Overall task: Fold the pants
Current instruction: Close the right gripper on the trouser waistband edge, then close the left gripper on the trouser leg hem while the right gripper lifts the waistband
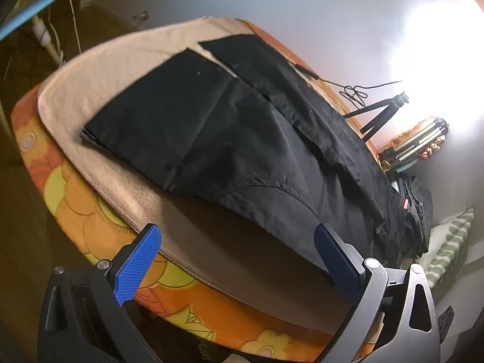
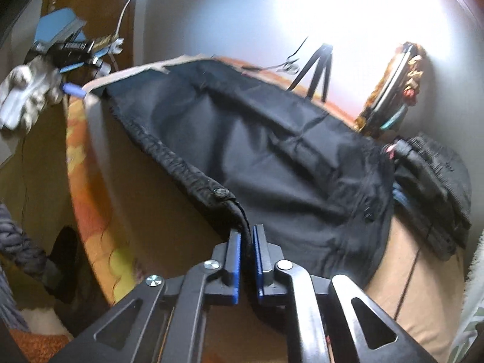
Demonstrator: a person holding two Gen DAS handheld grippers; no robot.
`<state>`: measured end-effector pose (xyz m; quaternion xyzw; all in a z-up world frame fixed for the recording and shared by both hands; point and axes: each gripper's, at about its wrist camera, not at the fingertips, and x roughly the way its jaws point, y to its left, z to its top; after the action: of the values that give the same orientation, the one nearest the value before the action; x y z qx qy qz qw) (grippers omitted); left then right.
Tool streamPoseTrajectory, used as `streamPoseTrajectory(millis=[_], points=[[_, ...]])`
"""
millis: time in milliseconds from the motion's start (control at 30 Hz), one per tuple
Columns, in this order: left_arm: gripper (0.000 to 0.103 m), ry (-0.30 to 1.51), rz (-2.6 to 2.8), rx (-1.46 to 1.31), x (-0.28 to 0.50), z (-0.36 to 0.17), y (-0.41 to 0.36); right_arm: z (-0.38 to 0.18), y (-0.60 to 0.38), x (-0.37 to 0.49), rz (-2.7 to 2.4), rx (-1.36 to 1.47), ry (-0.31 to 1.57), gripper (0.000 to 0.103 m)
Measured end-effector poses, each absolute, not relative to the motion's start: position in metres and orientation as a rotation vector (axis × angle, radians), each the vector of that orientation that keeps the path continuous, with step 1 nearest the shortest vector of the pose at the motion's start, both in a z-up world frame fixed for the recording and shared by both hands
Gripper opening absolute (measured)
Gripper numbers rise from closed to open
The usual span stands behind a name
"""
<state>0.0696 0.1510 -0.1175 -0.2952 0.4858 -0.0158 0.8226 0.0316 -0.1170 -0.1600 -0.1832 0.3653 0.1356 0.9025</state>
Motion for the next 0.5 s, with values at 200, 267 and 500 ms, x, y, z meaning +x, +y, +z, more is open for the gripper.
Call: streamPoseTrajectory(millis=[200, 267, 500], points=[[0.100, 1.064, -0.026, -0.700, 0.079, -0.128, 0.147, -0.138, -0.120, 0.041, 0.219, -0.361, 0.684, 0.002], [0.100, 1.066, -0.007, -0.698, 0.082, -0.131, 0.146, -0.133, -0.120, 0.044, 0.209, -0.357, 0.670, 0.002], [0.100, 1.046, 0.007, -0.824, 0.071, -0.142, 0.141, -0.121, -0.126, 0.048, 0.183, -0.323, 0.643, 0.002]])
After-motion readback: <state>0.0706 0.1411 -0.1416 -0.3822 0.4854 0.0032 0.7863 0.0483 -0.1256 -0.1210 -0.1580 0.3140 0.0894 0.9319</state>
